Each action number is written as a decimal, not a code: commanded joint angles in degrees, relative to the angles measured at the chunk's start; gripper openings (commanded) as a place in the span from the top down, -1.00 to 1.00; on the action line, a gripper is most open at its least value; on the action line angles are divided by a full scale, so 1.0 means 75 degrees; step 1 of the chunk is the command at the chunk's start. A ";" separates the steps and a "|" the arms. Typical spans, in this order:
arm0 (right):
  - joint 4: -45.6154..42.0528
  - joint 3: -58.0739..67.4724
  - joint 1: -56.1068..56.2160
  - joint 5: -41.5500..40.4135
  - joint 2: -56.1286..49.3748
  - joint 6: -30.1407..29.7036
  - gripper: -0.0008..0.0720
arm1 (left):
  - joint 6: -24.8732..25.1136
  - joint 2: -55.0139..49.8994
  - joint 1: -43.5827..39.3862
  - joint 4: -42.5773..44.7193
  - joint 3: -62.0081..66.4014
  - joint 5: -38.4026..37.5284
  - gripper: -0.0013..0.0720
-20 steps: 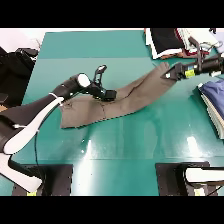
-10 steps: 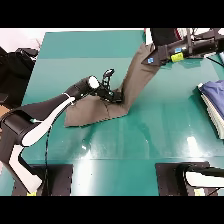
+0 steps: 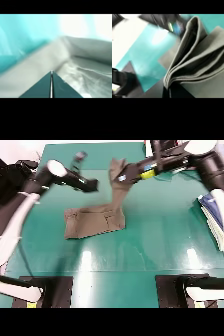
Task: Fold the shirts.
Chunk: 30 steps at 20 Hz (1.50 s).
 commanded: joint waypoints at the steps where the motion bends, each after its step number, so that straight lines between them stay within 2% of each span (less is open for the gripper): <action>1: 0.0985 0.0012 0.1364 -0.1320 -0.0871 -0.0842 0.93 | 0.0015 0.1617 0.1542 0.0647 0.0050 -0.0478 0.89; 2: 0.1288 0.0015 0.1801 -0.1824 -0.1218 -0.1268 0.70 | 0.0015 0.2005 0.1909 0.0670 0.0050 -0.0530 0.89; 3: 0.1614 0.0017 0.2218 -0.2244 -0.1571 -0.1641 0.07 | 0.0029 0.2355 0.2232 0.0673 0.0047 -0.0580 0.89; 4: 0.1778 0.0052 0.2512 -0.2428 -0.1836 -0.1719 -0.08 | 0.0032 0.2611 0.2465 0.0705 0.0047 -0.0621 0.89; 6: 0.1169 0.0423 0.2766 -0.2200 -0.2174 -0.1719 -0.06 | 0.0035 0.2914 0.2725 0.0816 0.0044 -0.0734 0.89; 7: 0.0688 0.0560 0.2713 -0.2055 -0.2183 -0.1612 0.01 | 0.0035 0.2964 0.2760 0.0819 0.0047 -0.0845 0.89; 8: 0.0245 0.0621 0.2573 -0.1900 -0.2113 -0.1486 0.19 | 0.0035 0.2964 0.2757 0.0816 0.0047 -0.0959 0.89; 9: -0.0280 0.0539 0.2340 -0.1766 -0.1941 -0.1320 0.19 | 0.0035 0.2955 0.2690 0.0807 0.0026 -0.1014 0.89; 12: -0.1612 -0.0577 0.1259 -0.1553 -0.1183 -0.0641 0.19 | 0.0099 0.2940 0.2256 0.0822 0.0006 -0.0930 0.89; 14: -0.1967 -0.1711 0.0350 -0.1387 -0.0685 -0.0213 0.19 | 0.0111 0.2940 0.1853 0.0874 0.0006 -0.0816 0.89; 15: -0.1886 -0.2375 -0.0189 -0.1335 -0.0472 -0.0175 0.18 | 0.0149 0.2932 0.1667 0.0871 0.0006 -0.0769 0.89; 16: -0.1859 -0.2990 -0.0697 -0.1338 -0.0338 -0.0122 -0.12 | 0.0210 0.2911 0.1472 0.0871 0.0006 -0.0708 0.89; 17: -0.1833 -0.3456 -0.1090 -0.1335 -0.0309 0.0044 -0.61 | 0.0242 0.2859 0.1288 0.0871 0.0006 -0.0659 0.89; 18: -0.1673 -0.3826 -0.1431 -0.1314 -0.0358 0.0187 -0.72 | 0.0242 0.2818 0.1145 0.0871 0.0006 -0.0650 0.89; 19: -0.1314 -0.4150 -0.1708 -0.1317 -0.0449 0.0189 -0.72 | 0.0242 0.2751 0.1005 0.0868 0.0009 -0.0650 0.89; 21: -0.0606 -0.4433 -0.1915 -0.1346 -0.0793 0.0035 -0.57 | 0.0242 0.2588 0.0796 0.0866 0.0009 -0.0653 0.89; 25: 0.0851 -0.4401 -0.1428 -0.1784 -0.1591 -0.0417 -0.54 | 0.0242 0.2375 0.0618 0.0828 0.0009 -0.0662 0.89; 29: 0.1145 -0.3389 -0.0402 -0.1912 -0.2576 -0.0469 -0.54 | 0.0242 0.2363 0.0618 0.0822 0.0009 -0.0664 0.89; 30: 0.1142 -0.3002 -0.0114 -0.1909 -0.2850 -0.0469 -0.46 | 0.0242 0.2363 0.0618 0.0804 0.0009 -0.0659 0.89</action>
